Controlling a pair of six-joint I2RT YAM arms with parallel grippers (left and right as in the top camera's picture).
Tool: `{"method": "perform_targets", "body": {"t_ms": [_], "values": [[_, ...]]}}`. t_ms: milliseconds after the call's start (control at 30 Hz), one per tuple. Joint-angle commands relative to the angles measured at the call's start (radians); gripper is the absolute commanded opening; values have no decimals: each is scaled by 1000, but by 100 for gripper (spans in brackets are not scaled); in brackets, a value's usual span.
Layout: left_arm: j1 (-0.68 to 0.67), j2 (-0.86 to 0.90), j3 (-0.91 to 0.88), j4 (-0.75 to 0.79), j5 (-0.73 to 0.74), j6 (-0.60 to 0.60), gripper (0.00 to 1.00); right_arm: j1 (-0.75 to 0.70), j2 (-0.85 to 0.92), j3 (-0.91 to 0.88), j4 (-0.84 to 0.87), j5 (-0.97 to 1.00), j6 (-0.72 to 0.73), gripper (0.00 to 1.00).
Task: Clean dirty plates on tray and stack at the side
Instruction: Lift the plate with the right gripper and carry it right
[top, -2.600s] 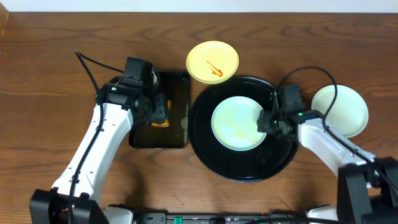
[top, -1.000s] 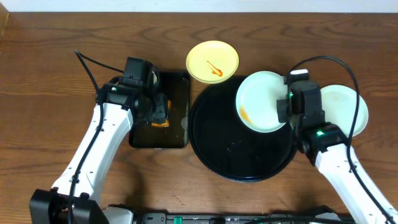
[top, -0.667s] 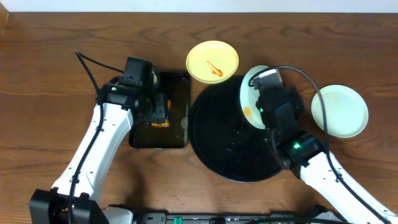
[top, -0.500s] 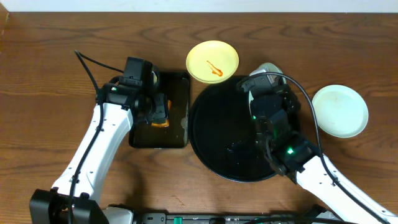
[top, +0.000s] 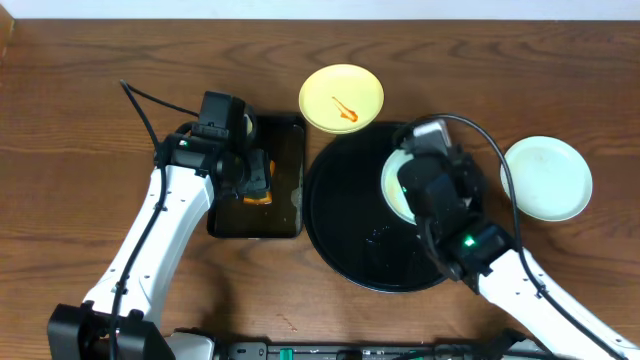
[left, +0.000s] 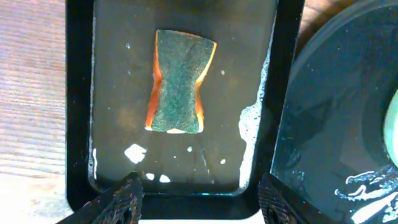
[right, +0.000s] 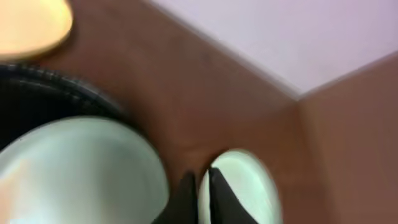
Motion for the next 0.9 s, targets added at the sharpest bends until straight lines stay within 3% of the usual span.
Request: {"method": "perform_targets", "body": {"t_ms": [0, 100, 333, 633, 867], "values": [[2, -9, 9, -3, -2, -1, 61, -103, 2, 1, -89, -243, 375, 25], [2, -9, 9, -3, -2, -1, 61, -194, 2, 1, -159, -379, 465, 34], [2, -9, 9, -3, -2, -1, 61, -359, 22, -2, -334, -645, 753, 45], [2, -9, 9, 1, -2, -1, 61, -366, 146, -48, -351, -755, 979, 46], [2, -9, 9, 2, -2, -1, 61, -366, 251, -66, -275, -764, 1025, 43]]}}
